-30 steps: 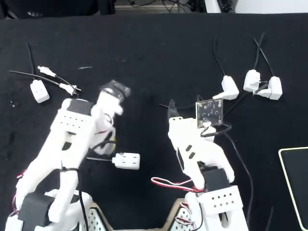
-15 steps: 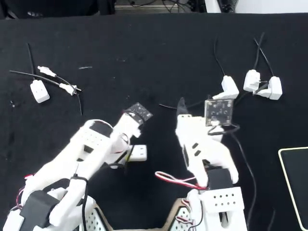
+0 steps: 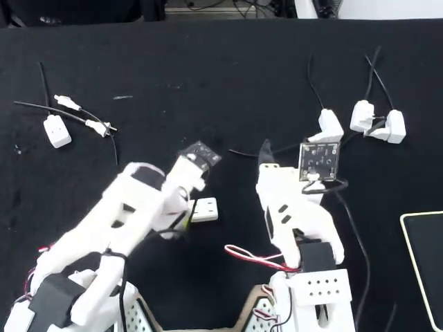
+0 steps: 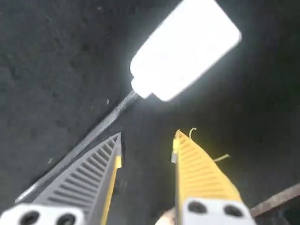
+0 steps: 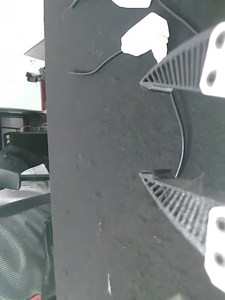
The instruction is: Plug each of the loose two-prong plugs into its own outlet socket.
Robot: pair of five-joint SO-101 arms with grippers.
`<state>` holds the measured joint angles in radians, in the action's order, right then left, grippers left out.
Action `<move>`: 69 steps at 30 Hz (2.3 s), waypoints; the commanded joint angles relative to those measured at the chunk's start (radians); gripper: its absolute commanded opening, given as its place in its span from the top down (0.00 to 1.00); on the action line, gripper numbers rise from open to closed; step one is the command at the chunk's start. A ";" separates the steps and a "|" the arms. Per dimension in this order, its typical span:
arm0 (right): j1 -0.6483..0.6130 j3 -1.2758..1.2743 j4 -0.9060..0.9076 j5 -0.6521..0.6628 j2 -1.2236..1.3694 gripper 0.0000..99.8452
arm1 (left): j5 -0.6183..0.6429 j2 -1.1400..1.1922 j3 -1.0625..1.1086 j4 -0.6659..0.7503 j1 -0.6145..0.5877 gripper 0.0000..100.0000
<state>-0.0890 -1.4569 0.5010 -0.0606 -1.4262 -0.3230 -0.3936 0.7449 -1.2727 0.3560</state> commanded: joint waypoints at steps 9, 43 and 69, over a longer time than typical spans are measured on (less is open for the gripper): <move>-0.014 0.038 -0.003 0.008 -0.021 0.75 | -0.026 -0.002 -0.377 0.003 -0.478 0.82; -0.014 0.036 0.002 0.002 -0.021 0.75 | 0.287 0.822 -0.800 0.302 -0.567 0.82; -0.014 0.036 0.002 0.002 -0.021 0.75 | 0.279 0.204 -0.585 -0.150 -0.490 0.97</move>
<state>-0.0905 -1.4569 0.5010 -0.0606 -1.4262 -0.0422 -0.0023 0.1297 -1.3909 -0.1519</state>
